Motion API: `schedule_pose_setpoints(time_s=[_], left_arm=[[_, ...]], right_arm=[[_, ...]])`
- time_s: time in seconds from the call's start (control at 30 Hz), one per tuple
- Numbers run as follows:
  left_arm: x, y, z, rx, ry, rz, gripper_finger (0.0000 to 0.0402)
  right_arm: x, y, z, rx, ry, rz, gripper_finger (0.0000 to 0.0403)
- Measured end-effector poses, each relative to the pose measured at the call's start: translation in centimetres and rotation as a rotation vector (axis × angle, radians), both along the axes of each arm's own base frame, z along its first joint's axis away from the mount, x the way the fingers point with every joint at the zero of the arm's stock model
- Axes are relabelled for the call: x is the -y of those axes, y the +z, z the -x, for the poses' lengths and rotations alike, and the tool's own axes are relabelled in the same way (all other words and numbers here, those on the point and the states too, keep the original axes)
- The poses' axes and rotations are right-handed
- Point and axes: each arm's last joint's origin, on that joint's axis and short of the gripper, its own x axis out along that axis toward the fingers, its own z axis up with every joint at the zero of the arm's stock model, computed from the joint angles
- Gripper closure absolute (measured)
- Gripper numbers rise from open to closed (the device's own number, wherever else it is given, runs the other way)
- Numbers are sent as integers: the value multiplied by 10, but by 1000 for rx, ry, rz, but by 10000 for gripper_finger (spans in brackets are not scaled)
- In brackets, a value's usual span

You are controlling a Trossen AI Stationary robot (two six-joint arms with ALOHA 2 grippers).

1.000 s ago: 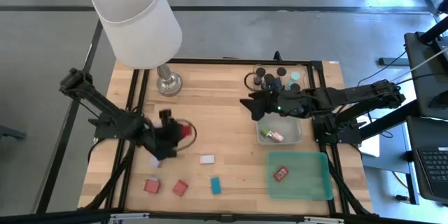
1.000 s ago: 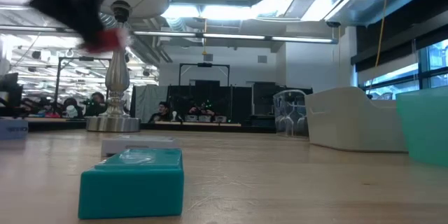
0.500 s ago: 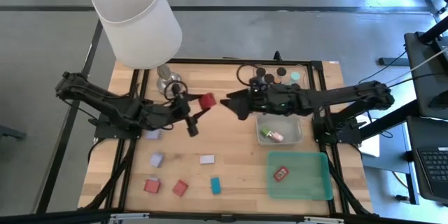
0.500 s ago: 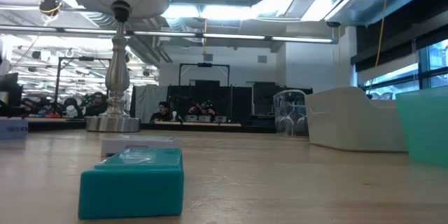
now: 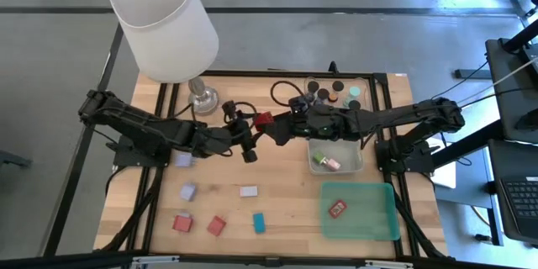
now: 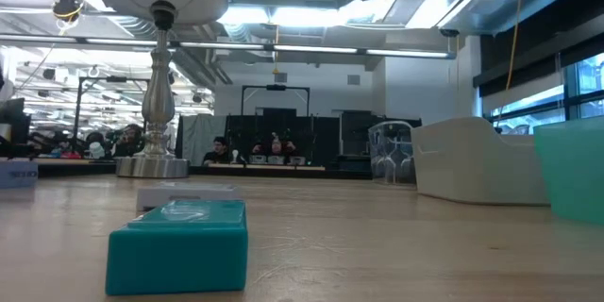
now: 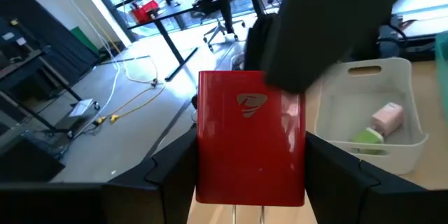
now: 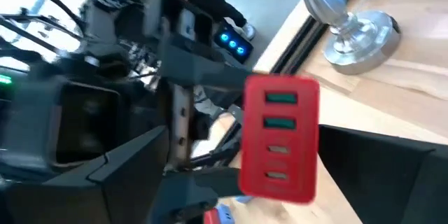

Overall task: Pick & Place Office items
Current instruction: Put the top red charger adapter into the white bin

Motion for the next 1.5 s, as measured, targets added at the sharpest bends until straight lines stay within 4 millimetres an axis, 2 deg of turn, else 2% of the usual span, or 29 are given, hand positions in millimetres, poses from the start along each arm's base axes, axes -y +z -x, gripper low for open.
schedule_pose_setpoints(time_s=[0.17, 0.33, 0.67, 0.9, 1.07, 1.27, 1.4, 1.5], left_arm=[[-5, 2, -1, 4, -12, 13, 190], [-3, 2, -2, -16, -82, 18, 189], [-3, 3, -2, -39, -71, -43, 186], [9, 4, 0, 6, -81, -12, 140], [14, 0, 4, 36, -69, 129, 111], [16, -25, 16, -119, -43, 399, 106], [13, -38, 29, -226, 65, 534, 105], [10, -45, 39, -276, 172, 582, 105]], right_arm=[[1, -3, 0, -18, -8, -19, 69], [1, -4, 0, -36, -11, -16, 123], [2, -6, 1, -57, -21, -14, 284], [1, -7, 2, -70, 7, 10, 284], [10, 1, 15, -120, 21, 55, 284], [20, 11, 56, -306, 47, 80, 284], [13, 8, 85, -480, 138, 25, 282], [5, -3, 104, -674, 138, -22, 270]])
